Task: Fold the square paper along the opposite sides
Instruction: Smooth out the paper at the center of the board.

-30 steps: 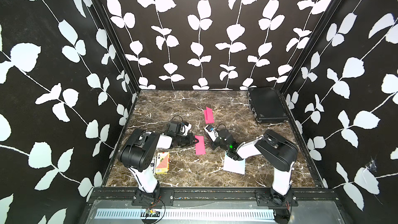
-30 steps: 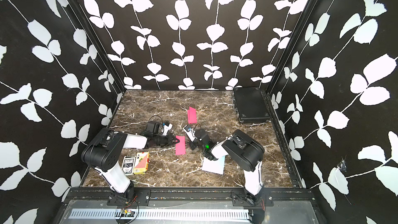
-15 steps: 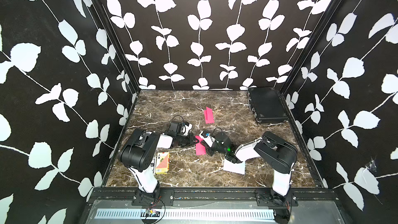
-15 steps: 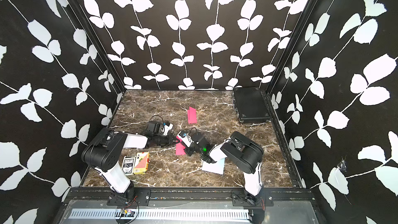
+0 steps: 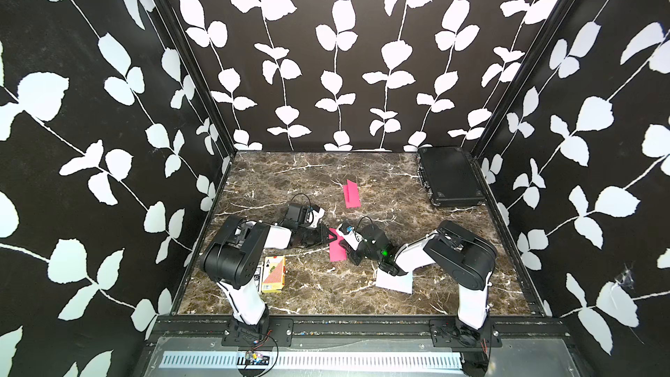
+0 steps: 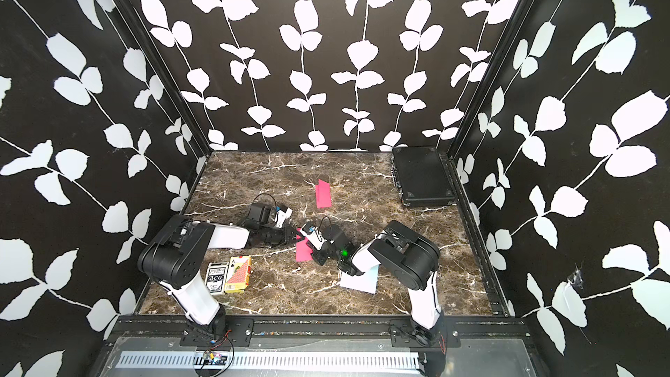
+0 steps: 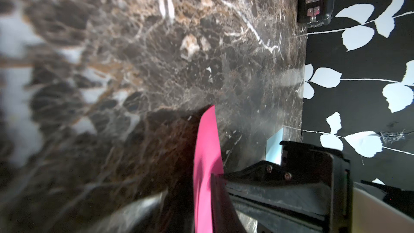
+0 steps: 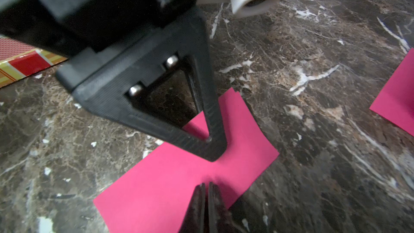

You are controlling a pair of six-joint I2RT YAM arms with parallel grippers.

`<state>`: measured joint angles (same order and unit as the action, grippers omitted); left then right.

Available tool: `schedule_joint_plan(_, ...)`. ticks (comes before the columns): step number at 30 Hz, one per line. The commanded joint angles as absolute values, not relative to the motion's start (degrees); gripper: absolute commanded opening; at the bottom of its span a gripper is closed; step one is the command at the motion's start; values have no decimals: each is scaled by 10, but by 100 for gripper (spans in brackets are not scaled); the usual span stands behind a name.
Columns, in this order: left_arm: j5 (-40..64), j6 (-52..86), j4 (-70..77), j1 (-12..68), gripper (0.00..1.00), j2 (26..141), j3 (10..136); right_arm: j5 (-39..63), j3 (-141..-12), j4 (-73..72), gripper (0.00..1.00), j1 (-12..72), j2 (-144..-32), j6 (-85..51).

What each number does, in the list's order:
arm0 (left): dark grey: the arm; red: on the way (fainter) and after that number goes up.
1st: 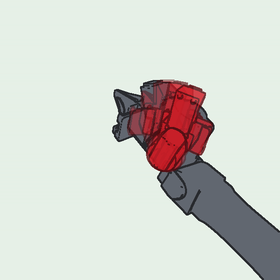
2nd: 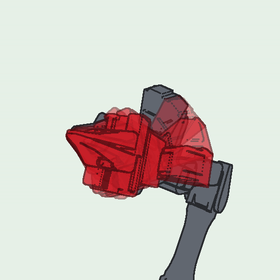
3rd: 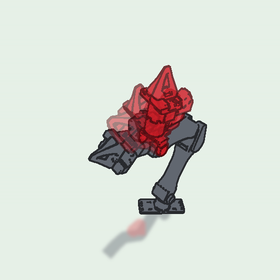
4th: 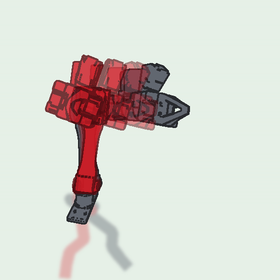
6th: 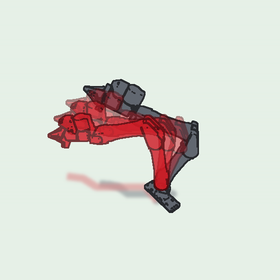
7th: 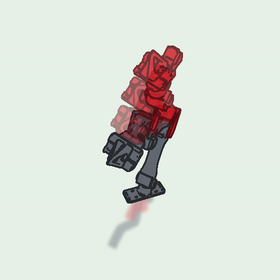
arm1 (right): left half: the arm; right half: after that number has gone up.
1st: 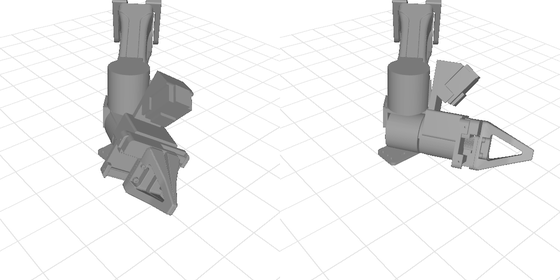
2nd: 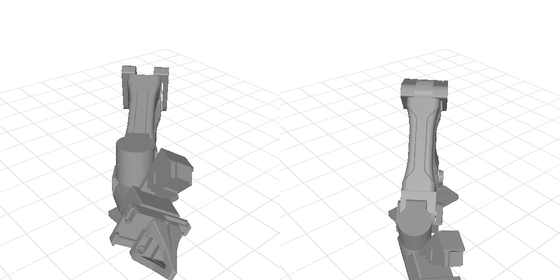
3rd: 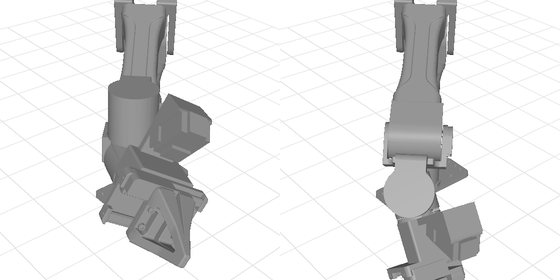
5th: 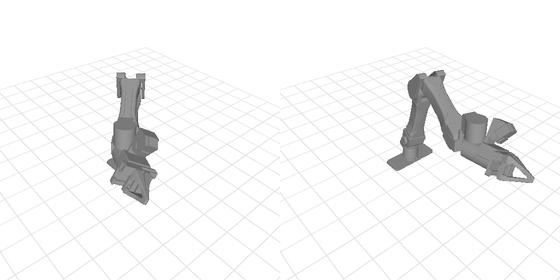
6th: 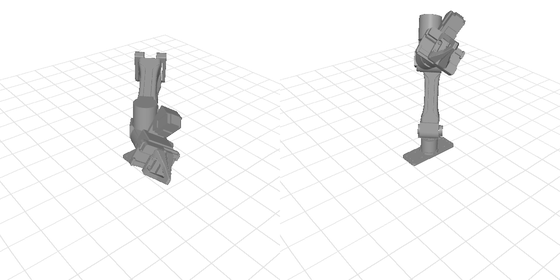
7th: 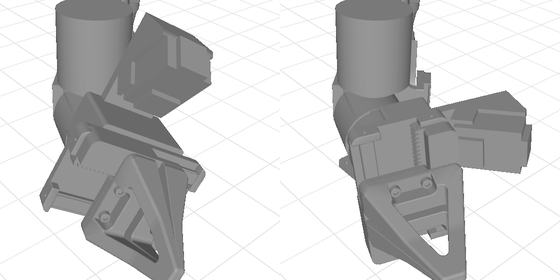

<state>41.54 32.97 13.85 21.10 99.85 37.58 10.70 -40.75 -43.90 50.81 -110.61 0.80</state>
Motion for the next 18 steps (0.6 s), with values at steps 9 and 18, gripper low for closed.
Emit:
schedule_joint_plan(9,373,316,83,217,32,986,350,79,-396,-414,9,509,-1100,-13)
schedule_joint_plan(18,370,313,83,220,25,984,347,69,-386,-422,9,507,-1094,-26)
